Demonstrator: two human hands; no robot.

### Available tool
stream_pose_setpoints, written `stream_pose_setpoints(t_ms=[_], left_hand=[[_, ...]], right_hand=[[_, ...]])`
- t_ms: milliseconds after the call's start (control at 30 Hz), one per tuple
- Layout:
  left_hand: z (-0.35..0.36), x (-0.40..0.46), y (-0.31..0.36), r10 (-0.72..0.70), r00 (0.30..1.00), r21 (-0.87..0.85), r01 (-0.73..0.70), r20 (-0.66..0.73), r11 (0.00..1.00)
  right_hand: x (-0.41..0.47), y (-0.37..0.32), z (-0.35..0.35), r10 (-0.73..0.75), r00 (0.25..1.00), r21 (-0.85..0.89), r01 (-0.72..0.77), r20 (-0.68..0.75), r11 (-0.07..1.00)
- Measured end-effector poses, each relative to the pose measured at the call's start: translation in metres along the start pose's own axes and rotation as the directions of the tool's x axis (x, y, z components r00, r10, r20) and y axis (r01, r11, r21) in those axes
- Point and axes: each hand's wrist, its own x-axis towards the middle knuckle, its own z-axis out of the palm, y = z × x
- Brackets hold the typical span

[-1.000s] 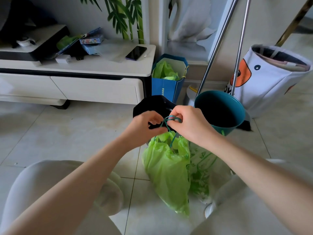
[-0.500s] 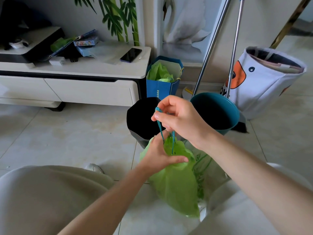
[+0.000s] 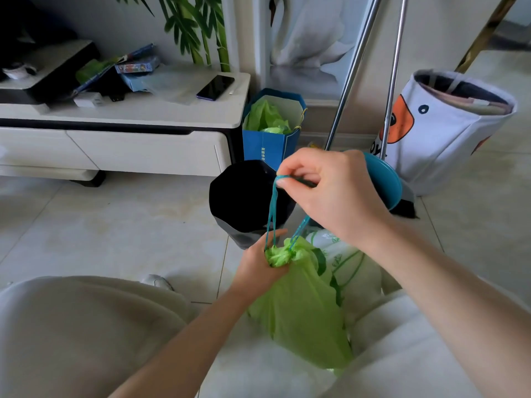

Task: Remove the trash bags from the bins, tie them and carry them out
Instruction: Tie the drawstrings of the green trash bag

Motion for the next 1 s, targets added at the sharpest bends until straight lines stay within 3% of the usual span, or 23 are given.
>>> stream_pose_setpoints(t_ms=[133,233,433,600,733,1000], left_hand=[[-0.002,-0.003,-0.001,-0.022,0.998,0.034,0.02,0.054,0.999],[-0.003,-0.002,-0.001,-0.029,0.998,0.042,0.026,0.062,0.999],[-0.016,0.001,0.019,0.089,0.988,0.033,-0.094,0.124,0.995],[-0.004,-0.002,0.053,0.116,0.978,-0.062,-0.107,0.174,0.992],[0.012,-0.004,0.049,0.113,0.978,-0.088,-0.098,0.178,0.991],[0.012,-0.004,0.019,-0.036,0.999,-0.06,0.036,0.001,0.998]], right_hand=[[-0.001,0.003,-0.003,-0.205,0.977,-0.109,0.199,-0.05,0.974],[-0.002,0.005,-0.006,-0.265,0.961,-0.156,0.251,-0.078,0.955],[0.0,0.002,-0.007,-0.005,1.0,0.126,0.002,0.027,0.992],[-0.009,-0.012,0.006,-0.083,0.978,-0.08,0.1,0.191,0.992],[-0.005,-0.012,0.005,-0.033,0.989,-0.011,0.035,0.144,0.999],[-0.005,-0.009,-0.006,0.134,0.99,0.085,-0.137,0.044,0.987]])
